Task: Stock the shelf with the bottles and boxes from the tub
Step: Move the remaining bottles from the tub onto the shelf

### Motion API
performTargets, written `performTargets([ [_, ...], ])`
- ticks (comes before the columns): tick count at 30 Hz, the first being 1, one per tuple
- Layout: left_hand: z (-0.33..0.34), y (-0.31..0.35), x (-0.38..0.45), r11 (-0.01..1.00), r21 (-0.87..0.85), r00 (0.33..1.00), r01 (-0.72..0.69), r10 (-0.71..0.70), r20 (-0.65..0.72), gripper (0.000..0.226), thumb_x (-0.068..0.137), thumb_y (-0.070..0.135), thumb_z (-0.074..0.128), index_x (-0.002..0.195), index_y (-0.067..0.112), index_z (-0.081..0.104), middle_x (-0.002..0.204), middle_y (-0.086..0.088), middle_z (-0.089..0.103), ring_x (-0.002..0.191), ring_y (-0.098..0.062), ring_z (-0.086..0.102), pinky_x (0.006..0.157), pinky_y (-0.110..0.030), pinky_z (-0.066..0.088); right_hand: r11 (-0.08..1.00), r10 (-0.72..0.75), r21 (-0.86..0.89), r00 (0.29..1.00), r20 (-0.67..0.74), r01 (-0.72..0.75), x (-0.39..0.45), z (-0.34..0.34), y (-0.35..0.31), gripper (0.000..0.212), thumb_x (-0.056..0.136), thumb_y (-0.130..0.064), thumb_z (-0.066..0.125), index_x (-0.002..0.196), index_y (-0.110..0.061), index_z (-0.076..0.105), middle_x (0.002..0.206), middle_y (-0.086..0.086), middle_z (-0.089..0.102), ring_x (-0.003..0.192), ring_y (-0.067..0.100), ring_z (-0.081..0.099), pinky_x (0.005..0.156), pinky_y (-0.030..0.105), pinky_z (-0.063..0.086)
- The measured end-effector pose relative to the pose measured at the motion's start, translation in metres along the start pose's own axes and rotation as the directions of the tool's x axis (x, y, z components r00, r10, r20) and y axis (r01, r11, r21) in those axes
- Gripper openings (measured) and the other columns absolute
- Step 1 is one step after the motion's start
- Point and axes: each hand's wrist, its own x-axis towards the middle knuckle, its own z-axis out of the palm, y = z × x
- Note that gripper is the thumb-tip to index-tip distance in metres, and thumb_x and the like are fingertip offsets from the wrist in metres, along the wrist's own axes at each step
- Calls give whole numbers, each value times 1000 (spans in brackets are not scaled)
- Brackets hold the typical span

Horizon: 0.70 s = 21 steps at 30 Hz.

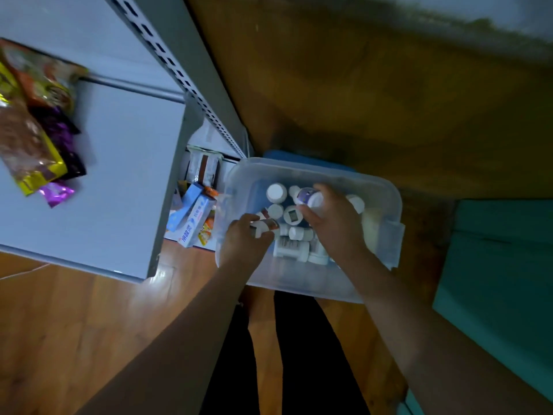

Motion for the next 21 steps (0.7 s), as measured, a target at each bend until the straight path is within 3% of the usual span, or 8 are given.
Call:
performTargets([
  [4, -33, 15, -45, 995, -71, 998, -66, 65, -21, 39, 85, 26, 69, 122, 26, 60, 114, -1, 62, 92, -16, 57, 76, -24, 39, 910, 161, 390, 987, -23, -140, -31, -42, -19, 38, 85, -34, 73, 117, -19, 61, 107, -5, 64, 97, 11, 58, 85, 22, 45],
  [7, -59, 33, -81, 977, -166, 991, -133, 128, -37, 41, 82, 26, 72, 120, 28, 58, 110, 3, 62, 95, -16, 61, 75, -26, 45, 816, 231, 544, 973, 2, -195, -53, -69, -37, 41, 82, -27, 77, 117, -18, 56, 107, -4, 62, 96, 14, 61, 72, 17, 45],
  [10, -87, 57, -119, 940, -262, 976, -218, 203, -86, 39, 82, 23, 73, 118, 26, 59, 107, 6, 64, 97, -11, 61, 82, -25, 49, 708, 312, 638, 944, 103, -304, -78, -99, -59, 48, 83, -24, 77, 122, -20, 50, 115, 1, 61, 94, 14, 64, 69, 23, 49],
  [14, -133, 85, -176, 852, -360, 925, -381, 347, -156, 26, 87, 20, 69, 111, 26, 61, 99, 15, 64, 92, 2, 60, 73, -9, 47, 466, 309, 824, 932, 190, -322, -124, -147, -102, 35, 86, -20, 74, 116, -19, 54, 117, 8, 65, 99, 22, 68, 89, 41, 57],
  [16, -160, 94, -206, 794, -400, 889, -458, 408, -209, 23, 90, 21, 67, 112, 24, 63, 102, 12, 66, 94, 1, 62, 71, -5, 47, 479, 270, 839, 953, 140, -259, -151, -171, -125, 36, 85, -22, 76, 115, -23, 57, 117, 7, 66, 101, 23, 68, 93, 44, 55],
  [19, -208, 100, -259, 672, -485, 828, -560, 465, -312, 15, 91, 24, 67, 106, 23, 68, 98, 10, 71, 92, -4, 66, 75, -15, 54, 616, 150, 772, 985, 80, -157, -201, -207, -169, 45, 68, -39, 84, 106, -46, 61, 114, -7, 70, 99, 19, 70, 90, 46, 56],
  [21, -244, 101, -294, 585, -523, 783, -620, 507, -361, 15, 92, 28, 66, 105, 21, 70, 95, 8, 73, 88, -5, 68, 75, -21, 56, 612, 10, 786, 995, 102, -87, -236, -220, -204, 46, 77, -26, 81, 112, -45, 61, 116, -9, 69, 102, 17, 70, 94, 45, 55],
])
